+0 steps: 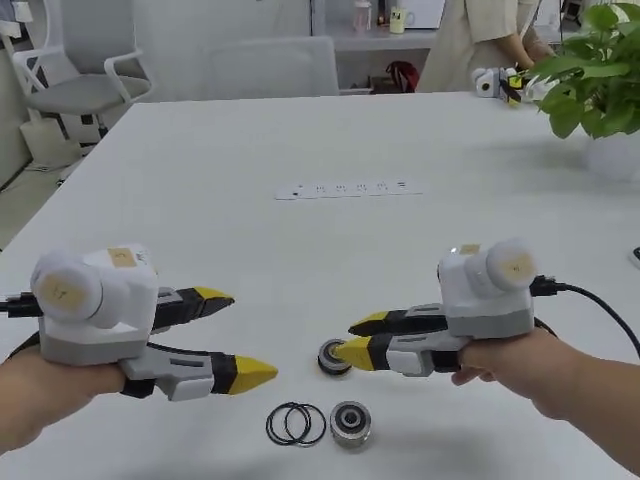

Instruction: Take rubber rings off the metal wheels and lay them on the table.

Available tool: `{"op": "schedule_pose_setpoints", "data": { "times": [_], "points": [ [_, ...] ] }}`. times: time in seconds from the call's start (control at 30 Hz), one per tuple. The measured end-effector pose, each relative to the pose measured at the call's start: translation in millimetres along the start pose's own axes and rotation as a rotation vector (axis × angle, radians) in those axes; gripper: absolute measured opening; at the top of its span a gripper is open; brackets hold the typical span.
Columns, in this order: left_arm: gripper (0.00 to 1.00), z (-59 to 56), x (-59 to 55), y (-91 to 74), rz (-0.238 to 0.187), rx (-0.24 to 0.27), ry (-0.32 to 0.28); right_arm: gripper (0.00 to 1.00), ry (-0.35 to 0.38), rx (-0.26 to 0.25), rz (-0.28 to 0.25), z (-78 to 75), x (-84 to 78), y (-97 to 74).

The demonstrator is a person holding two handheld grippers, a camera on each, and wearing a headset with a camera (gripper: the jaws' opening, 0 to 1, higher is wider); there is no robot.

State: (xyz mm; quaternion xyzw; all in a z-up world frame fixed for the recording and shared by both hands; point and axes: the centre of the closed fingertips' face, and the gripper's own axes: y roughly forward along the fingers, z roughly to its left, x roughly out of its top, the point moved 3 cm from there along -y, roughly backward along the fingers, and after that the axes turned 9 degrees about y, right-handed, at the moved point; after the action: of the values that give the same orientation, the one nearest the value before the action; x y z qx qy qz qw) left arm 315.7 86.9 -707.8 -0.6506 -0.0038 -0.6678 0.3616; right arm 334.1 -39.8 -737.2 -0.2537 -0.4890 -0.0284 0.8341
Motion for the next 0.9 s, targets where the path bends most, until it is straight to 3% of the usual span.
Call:
{"op": "schedule_pose_setpoints", "data": {
  "times": [0.4,0.9],
  "points": [
    [0.64,3.7,-3.1,21.2,0.015,-0.017,-0.007,0.26,-0.004,-0.054,0.014,-22.2,-11.7,-4.9],
    [0.6,4.9,-10.3,47.1,0.024,-0.039,-0.04,0.28,-0.047,-0.054,0.061,-29.7,-28.3,3.5]
  ]
}}
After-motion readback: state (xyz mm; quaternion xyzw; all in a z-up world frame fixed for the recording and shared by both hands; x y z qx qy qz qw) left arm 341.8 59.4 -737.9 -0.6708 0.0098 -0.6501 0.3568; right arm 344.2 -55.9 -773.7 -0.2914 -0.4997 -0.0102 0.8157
